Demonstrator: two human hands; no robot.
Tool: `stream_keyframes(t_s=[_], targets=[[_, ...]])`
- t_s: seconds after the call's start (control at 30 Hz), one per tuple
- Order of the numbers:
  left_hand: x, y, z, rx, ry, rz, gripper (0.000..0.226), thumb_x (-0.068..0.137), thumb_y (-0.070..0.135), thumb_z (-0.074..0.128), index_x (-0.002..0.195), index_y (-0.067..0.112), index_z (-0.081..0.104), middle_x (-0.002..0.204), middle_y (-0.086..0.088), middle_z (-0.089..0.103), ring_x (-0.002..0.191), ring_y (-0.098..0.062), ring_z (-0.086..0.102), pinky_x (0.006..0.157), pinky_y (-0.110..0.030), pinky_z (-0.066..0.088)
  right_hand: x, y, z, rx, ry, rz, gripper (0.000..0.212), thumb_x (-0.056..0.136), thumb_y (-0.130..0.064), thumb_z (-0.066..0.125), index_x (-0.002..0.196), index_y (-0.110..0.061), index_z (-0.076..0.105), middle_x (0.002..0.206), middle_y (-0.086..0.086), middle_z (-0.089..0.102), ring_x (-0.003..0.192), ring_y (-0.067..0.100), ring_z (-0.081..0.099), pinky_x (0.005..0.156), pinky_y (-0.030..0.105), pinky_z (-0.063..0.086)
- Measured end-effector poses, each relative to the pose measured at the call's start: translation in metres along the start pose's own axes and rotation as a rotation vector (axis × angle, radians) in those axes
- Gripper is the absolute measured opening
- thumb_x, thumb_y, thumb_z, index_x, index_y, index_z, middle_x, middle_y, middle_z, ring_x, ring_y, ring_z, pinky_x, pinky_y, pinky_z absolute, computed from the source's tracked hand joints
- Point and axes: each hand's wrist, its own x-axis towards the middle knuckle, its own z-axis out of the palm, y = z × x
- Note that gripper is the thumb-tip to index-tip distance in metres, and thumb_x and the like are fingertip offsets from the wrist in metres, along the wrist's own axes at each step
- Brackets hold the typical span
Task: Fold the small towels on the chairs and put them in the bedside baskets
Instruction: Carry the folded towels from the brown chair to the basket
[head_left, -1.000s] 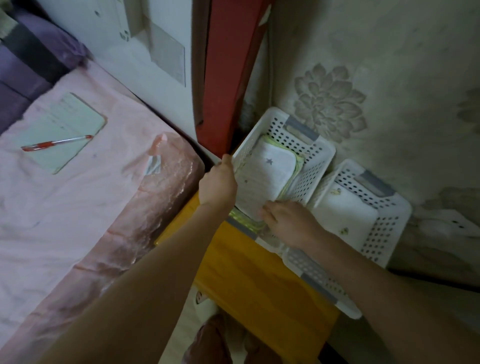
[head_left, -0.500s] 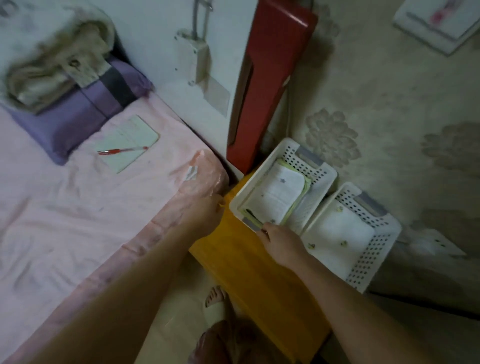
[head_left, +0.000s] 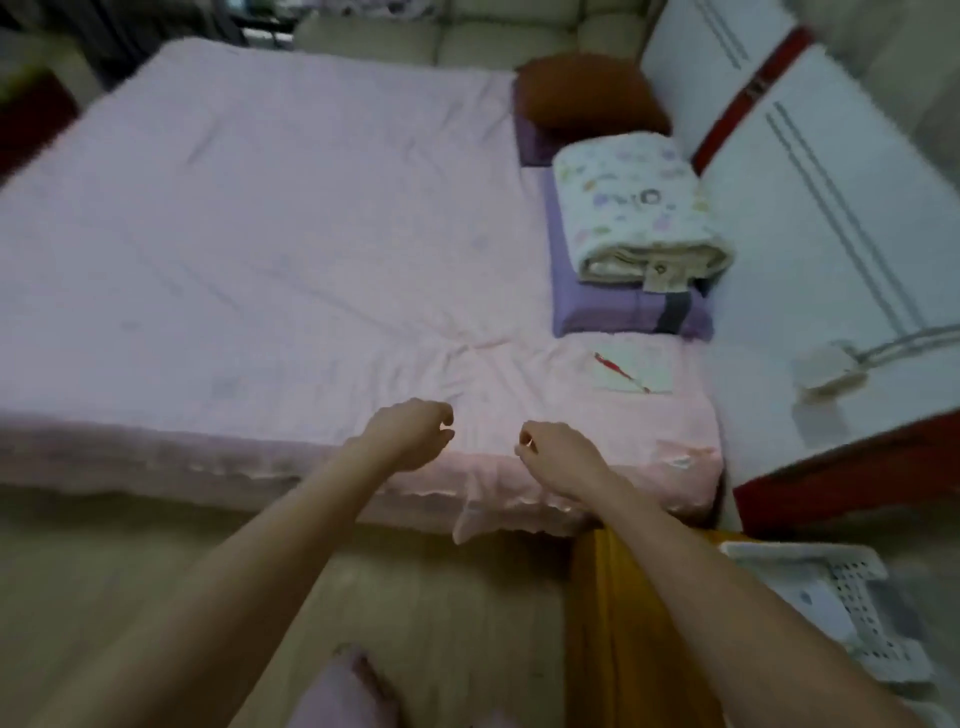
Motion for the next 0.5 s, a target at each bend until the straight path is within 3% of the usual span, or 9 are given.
stream_keyframes(t_s=[0.17, 0.33, 0.43, 0.5], targets=[[-0.102, -0.187, -0.038, -0.114, 0.086, -0.347, 0.034, 0.1, 0.038, 0.041, 0.129, 0.024, 0.053, 0.128, 0.0, 0.059, 0.114, -0.024, 0.056, 0.092, -0.035, 0.046, 0.076, -0.21, 0.012, -0.151, -0.106, -0.361, 0.026, 0.1, -0.028, 0.042, 0.107, -0.01, 0.059, 0.106, 0.008, 0.065, 0.092, 0.026, 0.059, 0.071, 0.034, 0.044], [-0.236, -0.368, -0.067, -0.178, 0.192, -0.654, 0.023, 0.097, 0.032, 0.043, 0.107, 0.018, 0.058, 0.112, -0.004, 0.065, 0.096, -0.027, 0.062, 0.074, -0.036, 0.049, 0.127, -0.451, 0.041, -0.268, -0.149, -0.651, 0.029, 0.1, -0.031, 0.043, 0.111, -0.011, 0.059, 0.112, 0.008, 0.064, 0.099, 0.026, 0.058, 0.076, 0.034, 0.046], [-0.313, -0.453, -0.085, -0.25, 0.256, -0.817, 0.025, 0.096, 0.034, 0.046, 0.111, 0.019, 0.06, 0.117, -0.006, 0.064, 0.102, -0.027, 0.061, 0.081, -0.037, 0.05, 0.131, -0.586, 0.056, -0.286, -0.169, -0.814, 0.029, 0.099, -0.032, 0.044, 0.112, -0.011, 0.06, 0.111, 0.007, 0.064, 0.099, 0.026, 0.059, 0.081, 0.037, 0.05], [-0.354, -0.5, -0.091, -0.274, 0.257, -0.908, 0.03, 0.099, 0.032, 0.045, 0.12, 0.015, 0.059, 0.12, -0.005, 0.062, 0.106, -0.025, 0.059, 0.078, -0.031, 0.046, 0.129, -0.662, 0.067, -0.302, -0.196, -0.914, 0.03, 0.099, -0.034, 0.044, 0.111, -0.012, 0.061, 0.108, 0.006, 0.065, 0.097, 0.026, 0.06, 0.082, 0.037, 0.05]])
